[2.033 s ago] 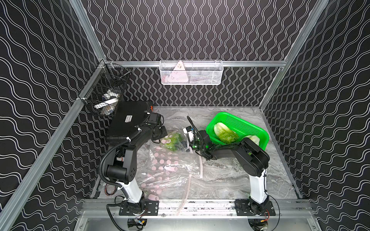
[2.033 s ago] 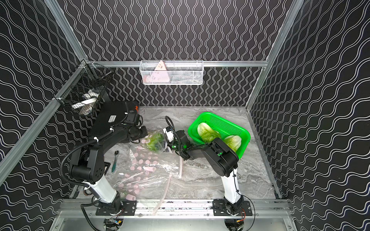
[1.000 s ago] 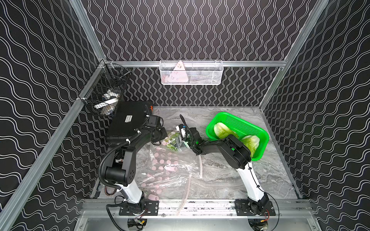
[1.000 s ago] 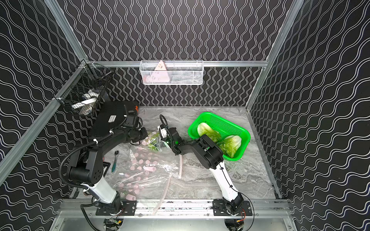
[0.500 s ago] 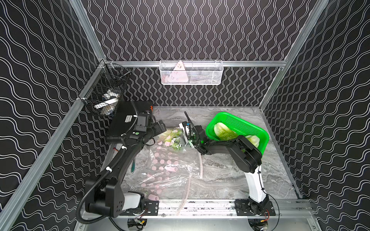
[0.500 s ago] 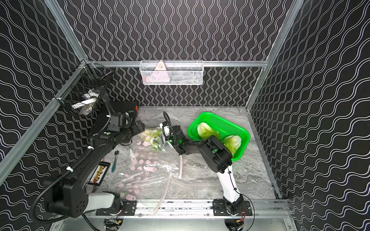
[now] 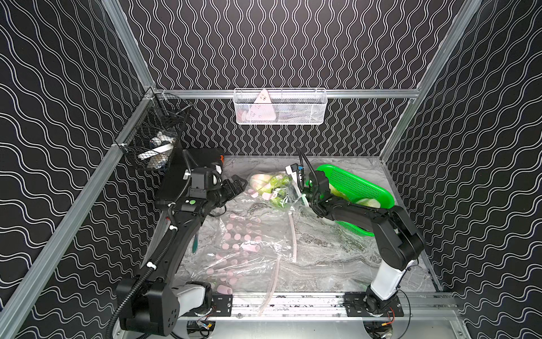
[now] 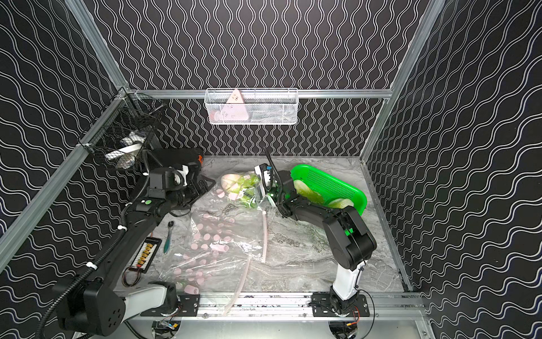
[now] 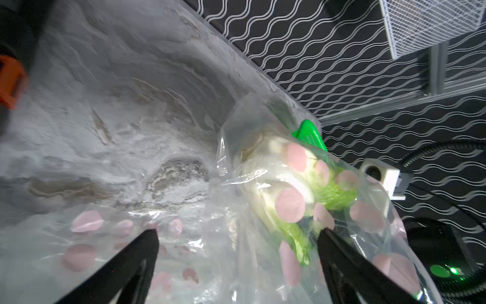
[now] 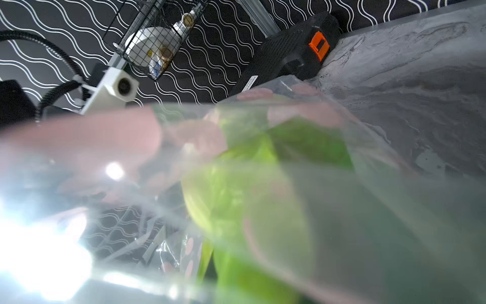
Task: Open the zip-top bag and take out the chinese cabbages
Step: Pick up the Chinese cabbage from the zipper food storage bag.
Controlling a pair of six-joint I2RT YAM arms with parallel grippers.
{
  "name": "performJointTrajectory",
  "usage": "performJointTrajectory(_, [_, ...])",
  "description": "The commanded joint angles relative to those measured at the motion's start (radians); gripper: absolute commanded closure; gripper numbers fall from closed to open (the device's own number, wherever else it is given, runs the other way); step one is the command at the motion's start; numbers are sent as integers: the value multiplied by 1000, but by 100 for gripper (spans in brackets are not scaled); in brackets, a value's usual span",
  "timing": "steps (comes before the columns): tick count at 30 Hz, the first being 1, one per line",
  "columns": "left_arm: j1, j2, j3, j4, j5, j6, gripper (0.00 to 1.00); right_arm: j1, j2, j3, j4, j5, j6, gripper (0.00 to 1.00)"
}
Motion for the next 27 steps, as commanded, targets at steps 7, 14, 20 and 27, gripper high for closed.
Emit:
performJointTrajectory(7, [-19,62,-221,568,287,-466,2,-6,-23,-14,-27,-53,-24,100])
performJointTrajectory(14, [-45,129,-309,755,308,-548,53,-8,-54,-14,-69,-51,-30,100])
performJointTrajectory(20, [-45,95,-177,405,235,-232,100,-40,-56,-13,-54,-138,66,100])
performJointTrajectory(27, [-34,65,-69,117,88,104,100,-85,-53,-26,18,-283,209,100])
